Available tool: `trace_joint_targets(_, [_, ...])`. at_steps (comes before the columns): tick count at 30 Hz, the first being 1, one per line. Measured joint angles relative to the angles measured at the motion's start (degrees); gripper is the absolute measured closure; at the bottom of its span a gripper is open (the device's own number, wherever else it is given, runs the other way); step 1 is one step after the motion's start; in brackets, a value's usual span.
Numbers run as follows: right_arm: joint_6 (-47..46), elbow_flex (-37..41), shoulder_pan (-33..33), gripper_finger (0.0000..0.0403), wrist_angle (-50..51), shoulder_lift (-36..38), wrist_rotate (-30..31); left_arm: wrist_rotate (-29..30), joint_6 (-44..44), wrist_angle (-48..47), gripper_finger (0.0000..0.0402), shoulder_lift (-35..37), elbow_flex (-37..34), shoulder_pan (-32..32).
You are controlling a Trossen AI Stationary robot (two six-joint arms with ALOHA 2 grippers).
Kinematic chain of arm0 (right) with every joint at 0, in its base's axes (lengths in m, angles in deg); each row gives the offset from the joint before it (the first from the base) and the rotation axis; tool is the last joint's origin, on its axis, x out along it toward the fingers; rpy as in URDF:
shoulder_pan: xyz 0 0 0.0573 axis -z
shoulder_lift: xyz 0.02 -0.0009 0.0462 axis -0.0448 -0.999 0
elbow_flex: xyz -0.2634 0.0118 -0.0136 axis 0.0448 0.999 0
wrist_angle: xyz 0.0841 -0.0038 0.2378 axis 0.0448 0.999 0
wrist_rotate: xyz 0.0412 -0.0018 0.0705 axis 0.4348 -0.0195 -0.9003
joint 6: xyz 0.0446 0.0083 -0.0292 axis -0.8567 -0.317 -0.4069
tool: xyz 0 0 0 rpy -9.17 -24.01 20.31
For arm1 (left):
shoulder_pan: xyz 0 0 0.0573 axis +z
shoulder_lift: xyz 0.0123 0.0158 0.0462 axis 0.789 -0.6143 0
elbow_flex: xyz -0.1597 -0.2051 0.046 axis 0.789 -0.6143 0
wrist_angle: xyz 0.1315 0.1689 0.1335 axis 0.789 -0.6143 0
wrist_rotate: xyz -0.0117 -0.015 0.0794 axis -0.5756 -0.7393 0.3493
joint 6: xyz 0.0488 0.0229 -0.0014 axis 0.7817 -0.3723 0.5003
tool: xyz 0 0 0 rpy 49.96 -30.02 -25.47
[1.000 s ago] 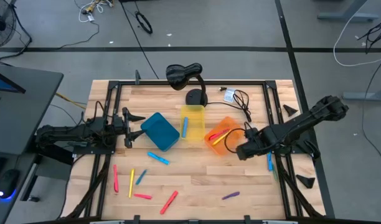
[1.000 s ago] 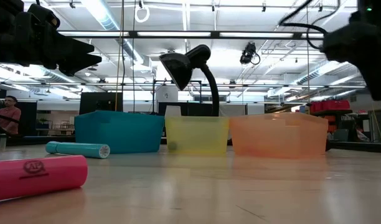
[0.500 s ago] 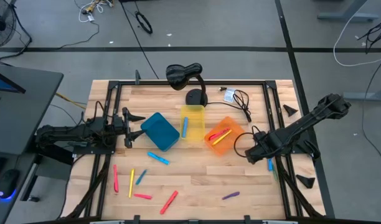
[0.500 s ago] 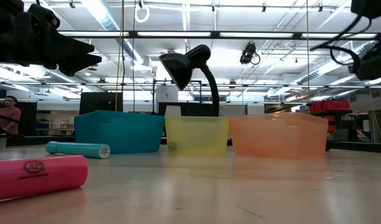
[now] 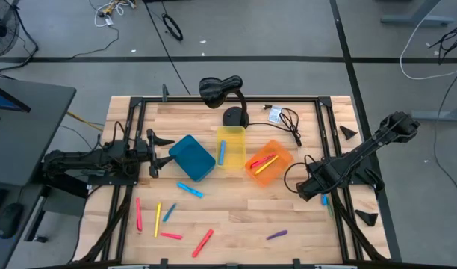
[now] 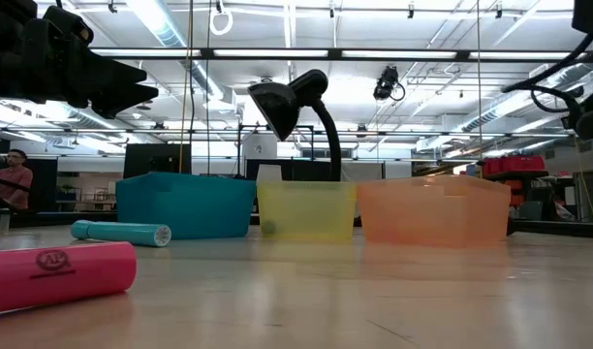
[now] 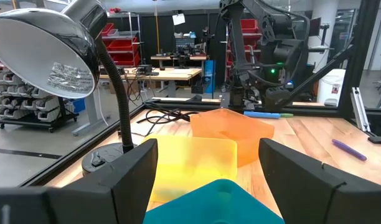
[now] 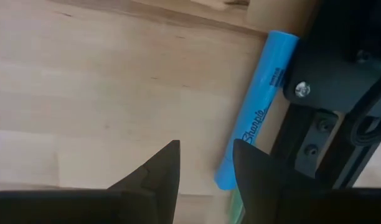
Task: Pick & Place Markers
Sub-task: Put the right blue highlighter pen into the yellow bin
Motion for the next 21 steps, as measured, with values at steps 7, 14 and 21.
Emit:
trace_joint_targets(7, [-4.1,0.8,-1.1,0.0253,-0.8,-1.6,-1.3,0.0,0.0,0.0,0.0115,0.0,0.0,0.0])
trace_joint_targets(14, [-8.2,0.8,-1.1,0.0253,-0.5,-5.1,-4.3,0.0,0.0,0.0,0.0115,0.0,0.0,0.0])
trace_joint_targets(21, [-12.1,0.8,-1.1,0.0253,-0.8,-9.3,-7.6,0.0,0.0,0.0,0.0115,0.0,0.0,0.0])
